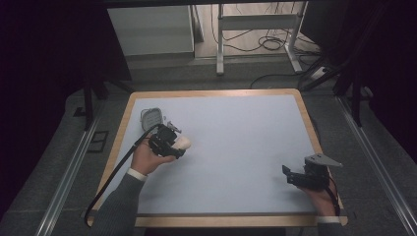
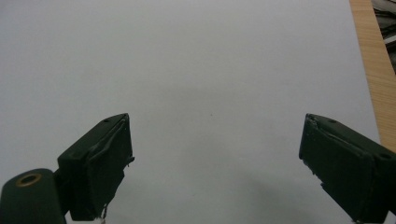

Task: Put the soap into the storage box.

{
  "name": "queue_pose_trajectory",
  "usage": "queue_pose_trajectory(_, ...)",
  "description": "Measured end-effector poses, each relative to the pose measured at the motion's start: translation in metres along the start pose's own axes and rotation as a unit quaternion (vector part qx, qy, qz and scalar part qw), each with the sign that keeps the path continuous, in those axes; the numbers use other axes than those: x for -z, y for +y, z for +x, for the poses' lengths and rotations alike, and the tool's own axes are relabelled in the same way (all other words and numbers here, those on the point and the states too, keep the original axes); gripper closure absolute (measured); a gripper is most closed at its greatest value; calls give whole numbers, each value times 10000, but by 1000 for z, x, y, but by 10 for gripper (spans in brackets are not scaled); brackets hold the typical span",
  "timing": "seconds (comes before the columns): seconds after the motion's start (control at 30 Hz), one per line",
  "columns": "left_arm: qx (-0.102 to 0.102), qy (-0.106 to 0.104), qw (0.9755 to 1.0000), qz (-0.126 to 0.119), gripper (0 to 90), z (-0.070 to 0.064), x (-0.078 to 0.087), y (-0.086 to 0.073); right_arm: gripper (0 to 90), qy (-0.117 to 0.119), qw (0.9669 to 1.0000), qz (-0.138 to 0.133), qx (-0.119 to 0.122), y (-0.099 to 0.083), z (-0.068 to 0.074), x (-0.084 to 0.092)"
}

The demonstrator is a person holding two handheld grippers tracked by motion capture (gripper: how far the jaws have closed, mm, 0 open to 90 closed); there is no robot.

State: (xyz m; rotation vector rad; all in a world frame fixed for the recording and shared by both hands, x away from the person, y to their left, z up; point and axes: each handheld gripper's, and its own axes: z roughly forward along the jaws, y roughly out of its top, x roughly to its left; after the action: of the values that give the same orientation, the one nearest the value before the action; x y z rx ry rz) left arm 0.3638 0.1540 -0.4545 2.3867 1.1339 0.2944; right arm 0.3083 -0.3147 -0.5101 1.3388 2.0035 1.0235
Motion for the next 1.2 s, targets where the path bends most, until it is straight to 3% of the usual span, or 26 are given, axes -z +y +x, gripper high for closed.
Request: queue_pose_trajectory(1.2, 316, 287, 9991, -57, 494, 37, 5, 25, 95, 35, 10000, 1, -30, 0, 0, 0)
